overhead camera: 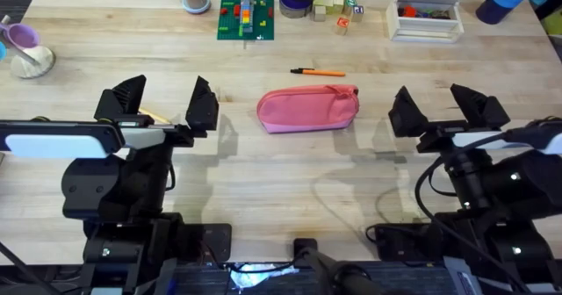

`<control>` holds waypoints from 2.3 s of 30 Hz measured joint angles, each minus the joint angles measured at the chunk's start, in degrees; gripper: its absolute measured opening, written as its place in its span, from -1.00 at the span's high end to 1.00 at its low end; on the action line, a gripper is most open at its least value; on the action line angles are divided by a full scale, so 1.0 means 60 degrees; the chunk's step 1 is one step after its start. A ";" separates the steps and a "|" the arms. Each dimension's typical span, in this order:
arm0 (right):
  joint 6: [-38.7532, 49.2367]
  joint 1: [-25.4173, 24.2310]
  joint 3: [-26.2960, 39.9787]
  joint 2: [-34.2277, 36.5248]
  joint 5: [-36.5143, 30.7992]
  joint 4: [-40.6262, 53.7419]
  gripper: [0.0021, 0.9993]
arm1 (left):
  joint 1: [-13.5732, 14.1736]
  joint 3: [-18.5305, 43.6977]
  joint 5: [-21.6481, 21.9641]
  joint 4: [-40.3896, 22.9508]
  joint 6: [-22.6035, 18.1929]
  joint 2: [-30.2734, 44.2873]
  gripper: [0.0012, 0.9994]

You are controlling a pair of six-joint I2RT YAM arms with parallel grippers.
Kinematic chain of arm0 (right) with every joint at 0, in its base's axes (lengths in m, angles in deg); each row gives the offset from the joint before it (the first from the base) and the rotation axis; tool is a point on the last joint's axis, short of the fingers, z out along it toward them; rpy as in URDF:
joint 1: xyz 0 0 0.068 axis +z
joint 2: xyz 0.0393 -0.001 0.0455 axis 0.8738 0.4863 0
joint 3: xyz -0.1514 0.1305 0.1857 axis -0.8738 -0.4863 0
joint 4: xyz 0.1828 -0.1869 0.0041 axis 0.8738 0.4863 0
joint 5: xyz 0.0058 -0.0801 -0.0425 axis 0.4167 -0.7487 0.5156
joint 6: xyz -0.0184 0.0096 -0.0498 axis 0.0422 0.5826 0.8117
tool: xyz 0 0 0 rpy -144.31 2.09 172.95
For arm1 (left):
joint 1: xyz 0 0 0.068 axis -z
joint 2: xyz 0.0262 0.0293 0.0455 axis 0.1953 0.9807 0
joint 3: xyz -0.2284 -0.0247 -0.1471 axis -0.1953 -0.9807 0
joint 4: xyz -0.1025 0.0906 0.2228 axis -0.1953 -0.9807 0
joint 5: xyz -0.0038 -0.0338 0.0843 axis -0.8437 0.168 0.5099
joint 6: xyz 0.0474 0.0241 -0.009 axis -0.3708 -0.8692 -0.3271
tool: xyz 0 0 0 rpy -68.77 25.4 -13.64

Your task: Unzip the bag, pick up the pens from the table one at a time and place them inside, then zip the bag closed.

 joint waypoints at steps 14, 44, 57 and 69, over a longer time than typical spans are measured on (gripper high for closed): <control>0.0000 0.0000 0.0000 0.0000 0.0000 0.0007 -0.99 | 0.0000 0.0000 0.0000 -0.0029 -0.0004 0.0000 -0.99; 0.0044 0.0000 0.9571 0.6781 0.0743 0.8839 -0.99 | 0.0000 0.9652 -0.1448 -0.9601 -0.0035 0.6954 -0.99; 0.0044 0.0000 1.0772 0.9003 0.0790 0.9701 -0.99 | 0.0000 1.1125 -0.2127 -1.0965 -0.1041 0.9540 -0.99; 0.0076 0.0000 1.0784 0.9010 0.0812 0.9697 -0.99 | 0.0000 1.1125 -0.2254 -1.1107 -0.1713 0.9694 -0.99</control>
